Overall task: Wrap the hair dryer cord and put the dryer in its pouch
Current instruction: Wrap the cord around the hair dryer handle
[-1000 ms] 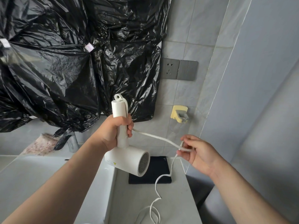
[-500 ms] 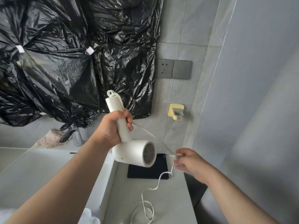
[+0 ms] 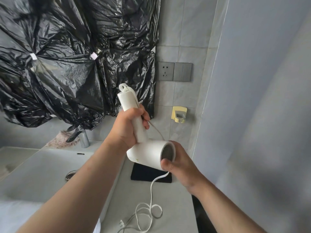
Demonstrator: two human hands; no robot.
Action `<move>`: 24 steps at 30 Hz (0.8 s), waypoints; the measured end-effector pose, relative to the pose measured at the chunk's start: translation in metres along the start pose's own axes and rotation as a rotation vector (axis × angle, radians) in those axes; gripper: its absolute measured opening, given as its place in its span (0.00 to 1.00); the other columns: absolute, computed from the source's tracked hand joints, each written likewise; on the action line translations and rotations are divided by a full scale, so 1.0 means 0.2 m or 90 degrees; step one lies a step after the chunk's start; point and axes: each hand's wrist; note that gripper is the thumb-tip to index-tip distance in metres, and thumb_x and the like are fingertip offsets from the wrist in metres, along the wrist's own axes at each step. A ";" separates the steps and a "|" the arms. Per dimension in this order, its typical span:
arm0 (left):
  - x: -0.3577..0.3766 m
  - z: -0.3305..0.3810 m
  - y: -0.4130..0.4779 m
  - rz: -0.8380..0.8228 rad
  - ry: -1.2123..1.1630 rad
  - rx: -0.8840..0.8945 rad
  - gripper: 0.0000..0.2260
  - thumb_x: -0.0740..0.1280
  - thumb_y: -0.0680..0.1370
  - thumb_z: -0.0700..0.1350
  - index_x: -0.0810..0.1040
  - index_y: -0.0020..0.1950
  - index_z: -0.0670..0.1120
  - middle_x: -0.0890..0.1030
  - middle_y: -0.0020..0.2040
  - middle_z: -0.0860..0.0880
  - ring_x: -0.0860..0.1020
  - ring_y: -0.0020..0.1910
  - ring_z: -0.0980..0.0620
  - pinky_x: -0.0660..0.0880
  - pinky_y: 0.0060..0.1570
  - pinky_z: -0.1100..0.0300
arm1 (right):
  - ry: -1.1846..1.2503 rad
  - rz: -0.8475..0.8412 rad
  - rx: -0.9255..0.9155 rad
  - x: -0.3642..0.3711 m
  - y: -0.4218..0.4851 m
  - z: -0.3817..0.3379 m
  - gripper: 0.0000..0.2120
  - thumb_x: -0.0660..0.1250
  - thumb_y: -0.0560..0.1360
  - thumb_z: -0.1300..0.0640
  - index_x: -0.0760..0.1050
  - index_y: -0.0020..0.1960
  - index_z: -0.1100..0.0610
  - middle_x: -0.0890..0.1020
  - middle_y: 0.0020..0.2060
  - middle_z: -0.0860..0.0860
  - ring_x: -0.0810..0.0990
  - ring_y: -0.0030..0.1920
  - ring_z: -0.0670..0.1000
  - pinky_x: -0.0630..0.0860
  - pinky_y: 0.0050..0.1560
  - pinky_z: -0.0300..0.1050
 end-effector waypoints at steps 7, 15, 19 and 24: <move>0.08 0.01 -0.03 0.111 -0.005 0.024 0.04 0.63 0.66 0.38 0.73 0.39 0.43 0.78 0.30 0.46 0.70 0.24 0.52 0.70 0.29 0.60 | 0.007 0.100 -0.056 -0.01 -0.02 -0.04 0.37 0.79 0.56 0.42 0.72 0.62 0.50 0.82 0.54 0.49 0.81 0.56 0.50 0.79 0.54 0.47; 0.11 0.00 -0.05 0.313 -0.055 0.000 0.05 0.63 0.74 0.36 0.75 0.38 0.41 0.79 0.32 0.46 0.71 0.24 0.52 0.71 0.30 0.61 | 0.032 0.137 -0.080 0.00 0.00 -0.05 0.29 0.77 0.59 0.44 0.77 0.57 0.51 0.84 0.51 0.50 0.83 0.53 0.49 0.79 0.54 0.46; 0.12 0.00 -0.06 0.382 -0.038 -0.064 0.04 0.67 0.70 0.41 0.73 0.38 0.45 0.73 0.30 0.50 0.70 0.21 0.53 0.69 0.31 0.62 | 0.066 0.135 -0.056 0.00 0.00 -0.05 0.28 0.76 0.58 0.46 0.77 0.56 0.51 0.85 0.50 0.49 0.83 0.52 0.47 0.78 0.48 0.40; 0.17 0.03 -0.08 0.285 -0.017 -0.039 0.07 0.69 0.74 0.46 0.76 0.49 0.45 0.76 0.40 0.49 0.77 0.36 0.53 0.74 0.41 0.57 | 0.086 0.217 -0.057 -0.06 0.01 -0.11 0.23 0.72 0.57 0.44 0.80 0.50 0.52 0.84 0.43 0.50 0.82 0.44 0.49 0.78 0.42 0.44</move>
Point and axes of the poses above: each hand's wrist, its own y-axis towards the middle knuckle, its own x-axis out of the palm, z = x × y
